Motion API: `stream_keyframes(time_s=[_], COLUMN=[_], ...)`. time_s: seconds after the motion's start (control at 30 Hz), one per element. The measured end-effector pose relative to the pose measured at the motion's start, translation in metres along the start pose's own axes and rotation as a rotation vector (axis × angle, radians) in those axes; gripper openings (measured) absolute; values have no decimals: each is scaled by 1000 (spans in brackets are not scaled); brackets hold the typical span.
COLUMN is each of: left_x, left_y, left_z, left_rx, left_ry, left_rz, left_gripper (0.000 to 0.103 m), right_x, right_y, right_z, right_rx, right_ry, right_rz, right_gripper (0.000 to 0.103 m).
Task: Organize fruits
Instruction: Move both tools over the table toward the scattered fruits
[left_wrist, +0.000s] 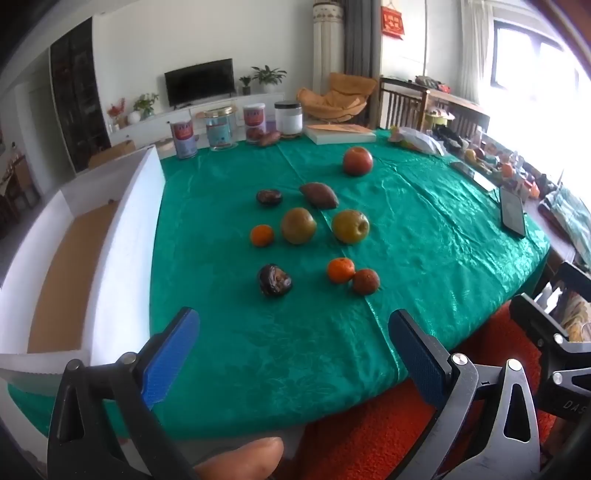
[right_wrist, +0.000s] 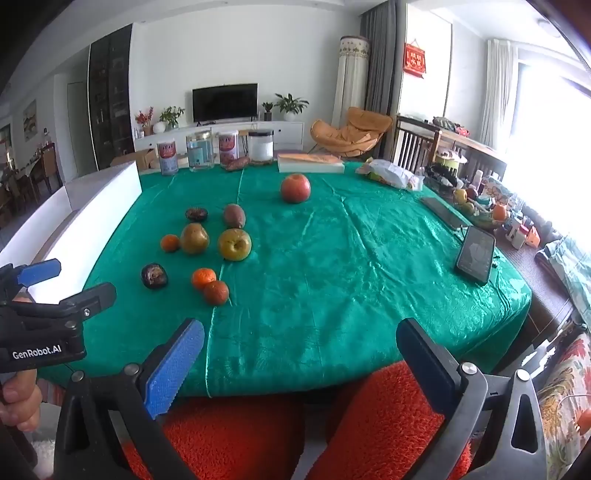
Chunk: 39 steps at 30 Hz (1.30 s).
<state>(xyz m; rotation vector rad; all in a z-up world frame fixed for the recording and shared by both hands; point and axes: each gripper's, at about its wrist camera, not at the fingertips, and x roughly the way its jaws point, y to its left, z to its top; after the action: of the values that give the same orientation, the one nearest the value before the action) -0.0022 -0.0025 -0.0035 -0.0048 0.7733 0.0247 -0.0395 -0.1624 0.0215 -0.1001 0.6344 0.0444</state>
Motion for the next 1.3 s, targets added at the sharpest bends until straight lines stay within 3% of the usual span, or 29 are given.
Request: stream_keyframes(time_s=[0.13,0.2,0.33,0.43,0.53,0.67,0.77,0.83,1.1,1.3], left_x=[-5,-7,-17,-16,-4,15,15,13,18,17], left_y=[0,0,12,22,24,18,12,10,14,12], left_z=[6,13,36,44,31,6,-5,-4,-7,-10], left_rx=[22,47,43,-9,-39,-59,-59,-52,-82,-73], left_ry=[-31,-66,-123,-108,-51,69,91,85,96,91], left_rz=[-1,17,28,7,11,-21,-37,-38,-30,-24], left_gripper=[103,103,103,103,103,103,103,103,103,103], right_x=[-16,-15,-6,-10,-8,5,29,38,23,20], right_y=[-9,-3,-14,-18,-9,3,5,0,12,18], right_z=[6,4,9,15,13,-2,-7,-11,-12,-12], right_rx=[68,49,123,111,24,34,103,138,14,-11], right_ry=[-174,-208,-140,-127,-94,3,179,239,144,119], right_rz=[125,95,164,152,229,294,269,270,147,118], right_gripper=[103,103,103,103,103,103,103,103,103,103])
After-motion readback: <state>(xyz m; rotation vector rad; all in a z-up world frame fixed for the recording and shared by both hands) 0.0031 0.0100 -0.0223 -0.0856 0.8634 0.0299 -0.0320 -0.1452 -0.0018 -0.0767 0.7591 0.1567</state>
